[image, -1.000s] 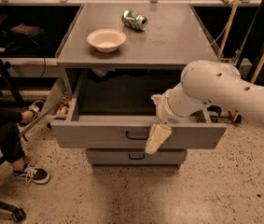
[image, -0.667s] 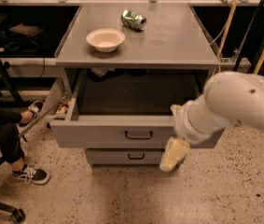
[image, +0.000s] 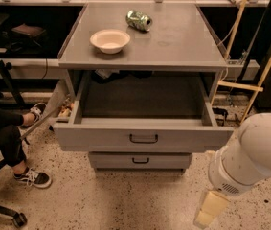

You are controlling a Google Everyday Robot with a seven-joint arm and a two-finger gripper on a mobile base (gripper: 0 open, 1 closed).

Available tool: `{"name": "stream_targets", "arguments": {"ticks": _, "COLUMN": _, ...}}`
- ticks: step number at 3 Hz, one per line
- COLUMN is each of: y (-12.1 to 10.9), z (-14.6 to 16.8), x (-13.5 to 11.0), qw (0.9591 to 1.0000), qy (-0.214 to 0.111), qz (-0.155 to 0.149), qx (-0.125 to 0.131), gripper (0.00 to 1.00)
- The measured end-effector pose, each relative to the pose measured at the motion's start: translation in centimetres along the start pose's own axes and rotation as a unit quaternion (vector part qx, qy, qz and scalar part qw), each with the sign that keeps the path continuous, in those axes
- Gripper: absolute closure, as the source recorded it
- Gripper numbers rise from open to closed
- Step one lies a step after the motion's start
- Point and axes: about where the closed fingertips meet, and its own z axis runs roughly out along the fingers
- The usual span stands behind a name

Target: Close top drawer

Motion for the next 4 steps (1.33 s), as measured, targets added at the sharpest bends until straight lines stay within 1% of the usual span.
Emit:
{"name": "stream_targets", "arguments": {"ticks": 1, "y": -2.2, "z": 4.1, "x": -0.5, "qw": 0.9996, "qy": 0.005, "qz": -0.019, "qx": -0.022, "gripper": 0.00}}
{"name": "stream_targets", "arguments": {"ticks": 2, "y": -8.2, "z": 7.7, "x": -3.0, "qw": 0.9998, "qy": -0.003, "qz": -0.021, "qx": -0.005, "gripper": 0.00}}
{"name": "stream_targets", "arguments": {"ticks": 3, "y": -10.5, "z": 8.6, "x": -3.9, "qw": 0.9998, "qy": -0.006, "qz": -0.016, "qx": 0.008, "gripper": 0.00}}
{"name": "stream_targets", "arguments": {"ticks": 4, "y": -15.0, "z": 9.5, "x": -6.0, "qw": 0.9986, "qy": -0.020, "qz": 0.014, "qx": 0.046, "gripper": 0.00}}
